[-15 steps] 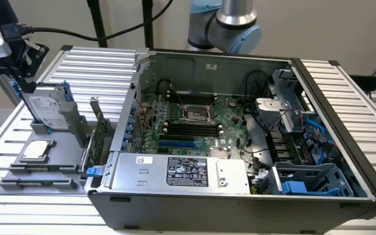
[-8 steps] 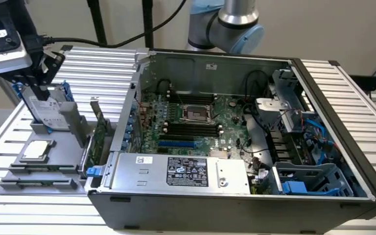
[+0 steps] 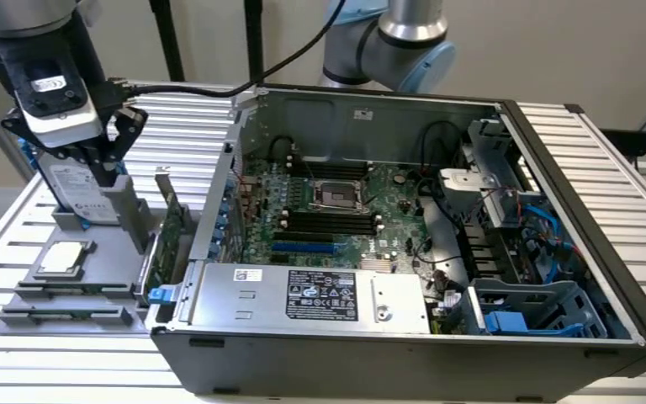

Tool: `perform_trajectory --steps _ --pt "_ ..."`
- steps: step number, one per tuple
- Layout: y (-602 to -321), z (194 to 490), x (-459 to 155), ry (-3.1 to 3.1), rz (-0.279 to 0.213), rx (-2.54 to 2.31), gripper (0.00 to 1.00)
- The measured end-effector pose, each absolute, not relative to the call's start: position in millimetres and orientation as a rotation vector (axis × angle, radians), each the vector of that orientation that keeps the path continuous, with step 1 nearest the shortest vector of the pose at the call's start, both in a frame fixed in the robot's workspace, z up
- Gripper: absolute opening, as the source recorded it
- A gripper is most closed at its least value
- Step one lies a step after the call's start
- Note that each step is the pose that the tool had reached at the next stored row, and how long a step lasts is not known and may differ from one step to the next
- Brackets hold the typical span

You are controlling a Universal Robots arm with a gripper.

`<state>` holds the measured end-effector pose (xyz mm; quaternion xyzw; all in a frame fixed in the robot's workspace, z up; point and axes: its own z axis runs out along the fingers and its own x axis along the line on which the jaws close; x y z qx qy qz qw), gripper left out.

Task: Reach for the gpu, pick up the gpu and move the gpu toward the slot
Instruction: 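Reach for the gpu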

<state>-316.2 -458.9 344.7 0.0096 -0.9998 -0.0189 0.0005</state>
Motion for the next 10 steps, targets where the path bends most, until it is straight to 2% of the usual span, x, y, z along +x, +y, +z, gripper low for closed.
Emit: perform_trajectory --steps 10 --pt "-464.9 332.1 -284.2 -3.14 -0.058 0.03 0.11"
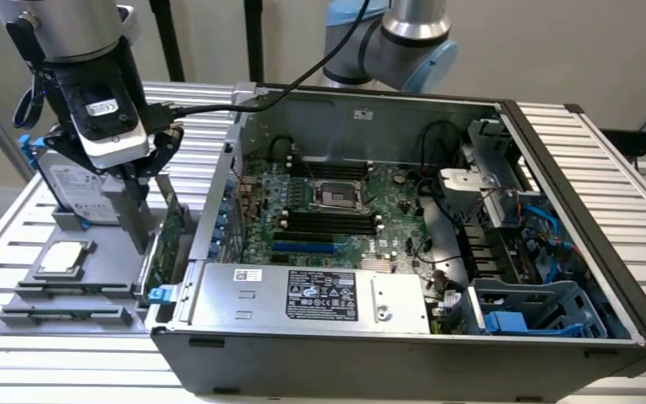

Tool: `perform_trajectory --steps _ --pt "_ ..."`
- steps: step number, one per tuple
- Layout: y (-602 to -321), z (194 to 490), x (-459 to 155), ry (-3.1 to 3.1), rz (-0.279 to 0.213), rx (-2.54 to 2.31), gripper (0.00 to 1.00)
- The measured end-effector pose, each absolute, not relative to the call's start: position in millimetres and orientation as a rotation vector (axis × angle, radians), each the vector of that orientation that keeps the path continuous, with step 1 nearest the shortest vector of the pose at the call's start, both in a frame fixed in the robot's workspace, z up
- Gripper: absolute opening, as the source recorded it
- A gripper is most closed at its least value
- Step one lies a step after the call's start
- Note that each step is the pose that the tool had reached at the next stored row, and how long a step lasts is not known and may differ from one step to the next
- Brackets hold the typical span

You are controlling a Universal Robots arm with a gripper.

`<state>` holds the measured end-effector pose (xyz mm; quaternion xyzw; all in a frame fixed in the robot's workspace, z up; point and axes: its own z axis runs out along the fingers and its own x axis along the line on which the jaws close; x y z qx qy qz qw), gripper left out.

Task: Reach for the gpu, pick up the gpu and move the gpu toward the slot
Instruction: 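Reach for the gpu, then pick up the gpu and move the gpu toward the slot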

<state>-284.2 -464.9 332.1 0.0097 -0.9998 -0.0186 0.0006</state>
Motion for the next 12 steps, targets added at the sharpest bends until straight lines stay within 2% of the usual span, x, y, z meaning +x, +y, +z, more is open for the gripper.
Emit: perform_trajectory --steps 12 --pt "-464.9 332.1 -284.1 -3.14 -0.058 0.03 0.11"
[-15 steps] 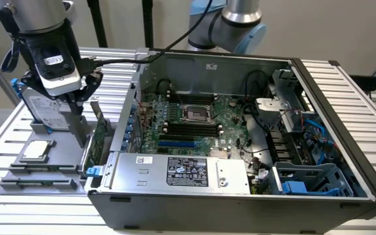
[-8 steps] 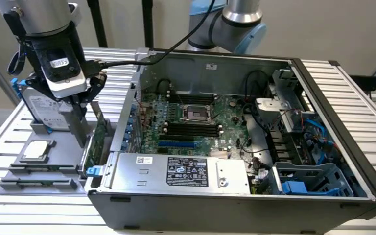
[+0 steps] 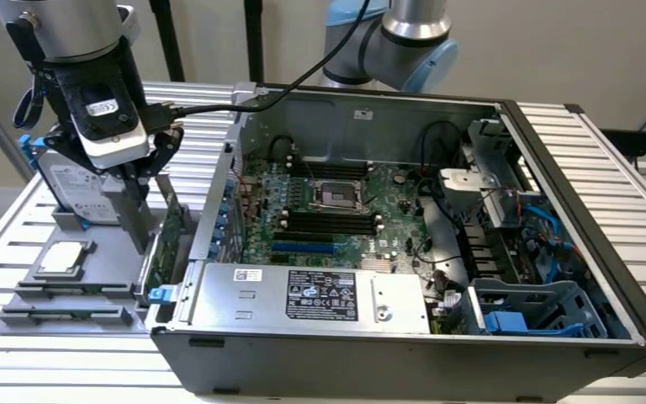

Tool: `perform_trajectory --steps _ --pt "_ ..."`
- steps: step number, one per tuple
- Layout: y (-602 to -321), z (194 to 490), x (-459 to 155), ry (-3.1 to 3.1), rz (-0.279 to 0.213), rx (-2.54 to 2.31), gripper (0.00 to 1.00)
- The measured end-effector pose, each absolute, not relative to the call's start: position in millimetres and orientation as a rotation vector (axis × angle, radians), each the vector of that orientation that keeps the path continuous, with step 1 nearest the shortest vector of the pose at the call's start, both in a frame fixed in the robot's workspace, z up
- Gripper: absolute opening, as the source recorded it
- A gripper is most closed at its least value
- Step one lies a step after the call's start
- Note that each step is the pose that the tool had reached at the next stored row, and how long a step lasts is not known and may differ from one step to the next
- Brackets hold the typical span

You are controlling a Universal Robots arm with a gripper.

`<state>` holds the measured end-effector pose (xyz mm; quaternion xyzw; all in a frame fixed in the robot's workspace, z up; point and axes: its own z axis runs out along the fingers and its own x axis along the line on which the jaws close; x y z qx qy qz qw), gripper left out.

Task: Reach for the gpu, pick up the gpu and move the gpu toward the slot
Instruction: 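Pick up the gpu and move the gpu toward the slot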

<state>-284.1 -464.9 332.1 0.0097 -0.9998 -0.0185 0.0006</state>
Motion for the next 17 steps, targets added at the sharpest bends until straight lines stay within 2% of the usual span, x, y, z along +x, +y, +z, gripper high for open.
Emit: perform_trajectory --steps 3,6,7,8,10,11,17 --pt "-464.9 332.1 -284.1 -3.14 -0.058 0.03 0.12" --pt "-464.9 332.1 -284.1 -3.14 -0.058 0.03 0.3" --pt "-464.9 332.1 -284.2 -3.14 -0.058 0.03 0.3" --pt "-464.9 332.1 -284.1 -3.14 -0.058 0.03 0.36" --pt "-464.9 331.9 -284.1 -3.14 -0.058 0.03 0.36" --pt "-464.9 331.0 -284.1 -3.14 -0.057 0.03 0.42" --pt "-466.9 320.2 -285.7 -3.14 -0.057 0.03 0.42"
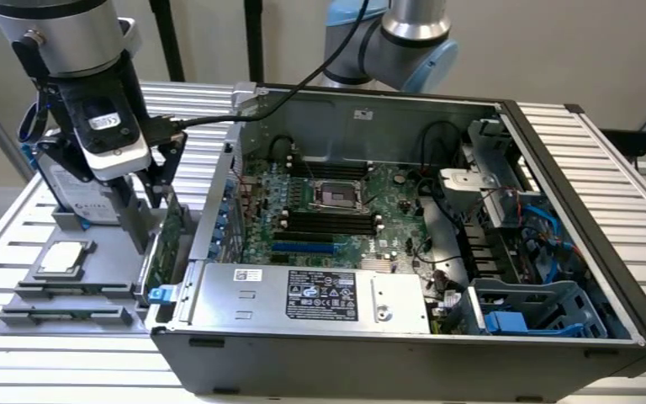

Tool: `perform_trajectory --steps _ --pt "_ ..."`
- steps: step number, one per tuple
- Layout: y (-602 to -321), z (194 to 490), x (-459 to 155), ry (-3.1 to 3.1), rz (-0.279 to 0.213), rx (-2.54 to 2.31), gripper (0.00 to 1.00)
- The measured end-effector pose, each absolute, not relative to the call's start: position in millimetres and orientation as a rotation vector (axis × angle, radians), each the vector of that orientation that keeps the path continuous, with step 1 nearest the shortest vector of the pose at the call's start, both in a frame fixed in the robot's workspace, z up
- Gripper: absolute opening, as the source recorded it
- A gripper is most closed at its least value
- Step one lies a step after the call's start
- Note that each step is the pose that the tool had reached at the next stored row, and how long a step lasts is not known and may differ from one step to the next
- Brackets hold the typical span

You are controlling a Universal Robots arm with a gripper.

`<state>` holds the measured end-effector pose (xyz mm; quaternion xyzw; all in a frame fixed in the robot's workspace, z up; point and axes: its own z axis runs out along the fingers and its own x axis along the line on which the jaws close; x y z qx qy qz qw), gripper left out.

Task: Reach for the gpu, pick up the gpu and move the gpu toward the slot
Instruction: 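Pick up the gpu and move the gpu toward the slot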

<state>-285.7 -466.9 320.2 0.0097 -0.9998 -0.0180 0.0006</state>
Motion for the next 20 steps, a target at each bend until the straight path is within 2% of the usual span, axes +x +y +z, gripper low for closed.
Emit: perform_trajectory --steps 20 --pt "-488.4 284.7 -292.5 -3.162 -0.054 0.003 0.42"
